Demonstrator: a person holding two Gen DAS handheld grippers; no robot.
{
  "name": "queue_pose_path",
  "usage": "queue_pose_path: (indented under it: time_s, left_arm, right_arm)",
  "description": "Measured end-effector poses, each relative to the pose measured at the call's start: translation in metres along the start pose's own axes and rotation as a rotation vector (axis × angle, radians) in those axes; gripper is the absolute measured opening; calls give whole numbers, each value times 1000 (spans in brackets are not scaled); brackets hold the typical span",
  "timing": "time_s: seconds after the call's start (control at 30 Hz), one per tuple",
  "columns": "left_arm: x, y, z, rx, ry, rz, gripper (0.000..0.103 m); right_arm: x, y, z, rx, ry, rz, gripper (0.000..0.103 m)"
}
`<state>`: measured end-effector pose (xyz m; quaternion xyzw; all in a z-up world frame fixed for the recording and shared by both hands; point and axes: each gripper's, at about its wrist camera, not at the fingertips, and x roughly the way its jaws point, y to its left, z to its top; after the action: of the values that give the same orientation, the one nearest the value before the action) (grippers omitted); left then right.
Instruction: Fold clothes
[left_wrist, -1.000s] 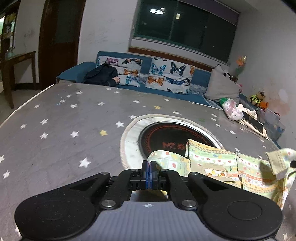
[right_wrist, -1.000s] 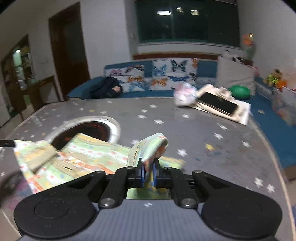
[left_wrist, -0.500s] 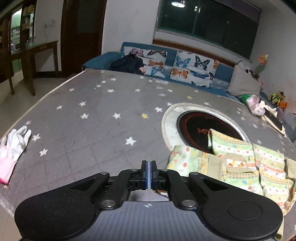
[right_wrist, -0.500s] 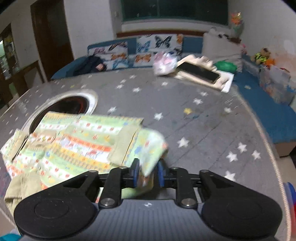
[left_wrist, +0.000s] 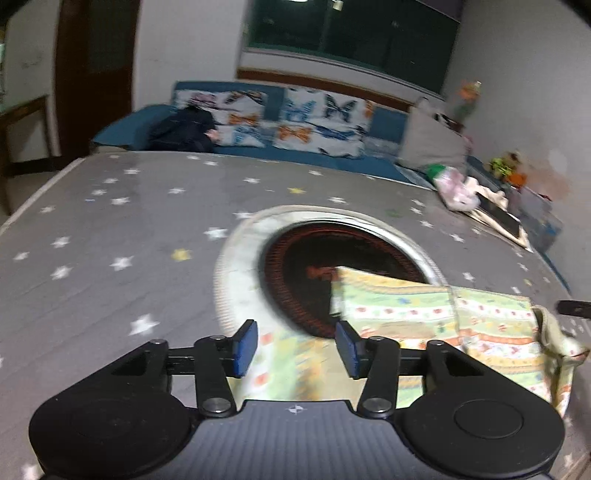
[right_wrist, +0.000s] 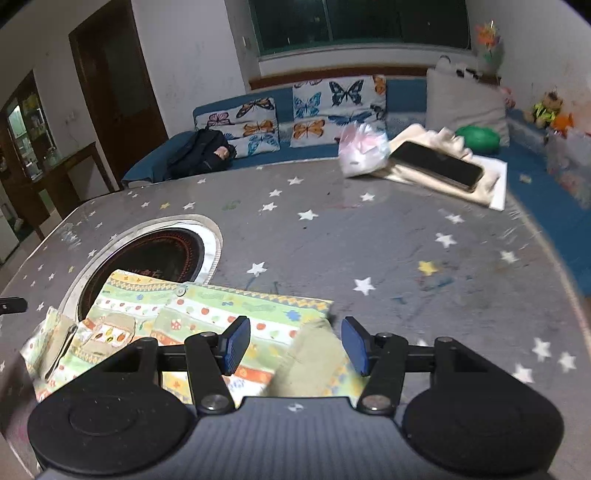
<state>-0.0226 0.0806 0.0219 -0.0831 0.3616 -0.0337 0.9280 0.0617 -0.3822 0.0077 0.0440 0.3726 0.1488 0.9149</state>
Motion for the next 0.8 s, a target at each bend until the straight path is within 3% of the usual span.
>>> queue_pose_path:
  time_s: [0.33, 0.5, 0.6, 0.67, 0.8]
  left_arm:
    - [85, -38, 37, 75, 64, -43, 65]
    - [125, -48, 42, 107, 101, -46, 65]
    - [143, -50, 41, 106, 129, -55, 61]
    - [149, -50, 40, 102, 146, -68, 48]
    - [153, -52, 38, 131, 135, -69, 36]
  right_arm:
    - [49, -6, 12, 20, 48, 2, 62]
    - [66, -11, 16, 13, 78, -4, 63]
    - [74, -15, 18, 6, 92, -2, 63]
    - [79, -16, 18, 1, 105, 9, 63]
    - [89, -17, 18, -13, 129, 29, 63]
